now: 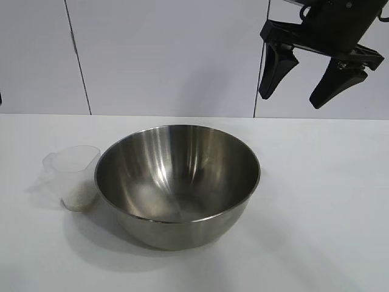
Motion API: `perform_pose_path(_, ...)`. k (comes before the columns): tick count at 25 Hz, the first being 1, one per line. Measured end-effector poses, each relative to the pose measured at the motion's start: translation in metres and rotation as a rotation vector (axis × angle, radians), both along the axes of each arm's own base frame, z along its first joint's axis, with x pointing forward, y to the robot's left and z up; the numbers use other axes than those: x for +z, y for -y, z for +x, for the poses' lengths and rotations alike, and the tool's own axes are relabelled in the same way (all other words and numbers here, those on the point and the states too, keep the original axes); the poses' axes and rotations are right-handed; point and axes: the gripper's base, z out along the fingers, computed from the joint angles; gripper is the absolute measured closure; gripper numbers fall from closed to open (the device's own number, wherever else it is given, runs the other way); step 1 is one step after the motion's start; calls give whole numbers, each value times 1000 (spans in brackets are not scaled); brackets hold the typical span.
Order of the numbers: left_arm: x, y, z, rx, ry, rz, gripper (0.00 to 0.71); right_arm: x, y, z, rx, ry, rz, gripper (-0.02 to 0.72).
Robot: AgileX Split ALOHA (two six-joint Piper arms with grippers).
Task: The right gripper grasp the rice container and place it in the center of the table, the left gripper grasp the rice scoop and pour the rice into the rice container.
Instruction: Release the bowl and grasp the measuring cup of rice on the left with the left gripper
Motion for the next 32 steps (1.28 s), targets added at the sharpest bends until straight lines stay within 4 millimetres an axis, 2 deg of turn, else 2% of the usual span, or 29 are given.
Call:
perform_pose_path(10,-40,5,-1,-79,-160,105,47,0,0,0,-1,0,0,122)
perform_pose_path(17,-59,8,-3,-128,-236,129,47,0,0,0,-3,-2,1,122)
perform_pose_path(26,-57,13,10,-155,-194,127,47,0,0,0,-5,-1,2,122)
perform_pose_path(32,-57,12,11,-156,-192,147,47,0,0,0,-7,-2,2,122)
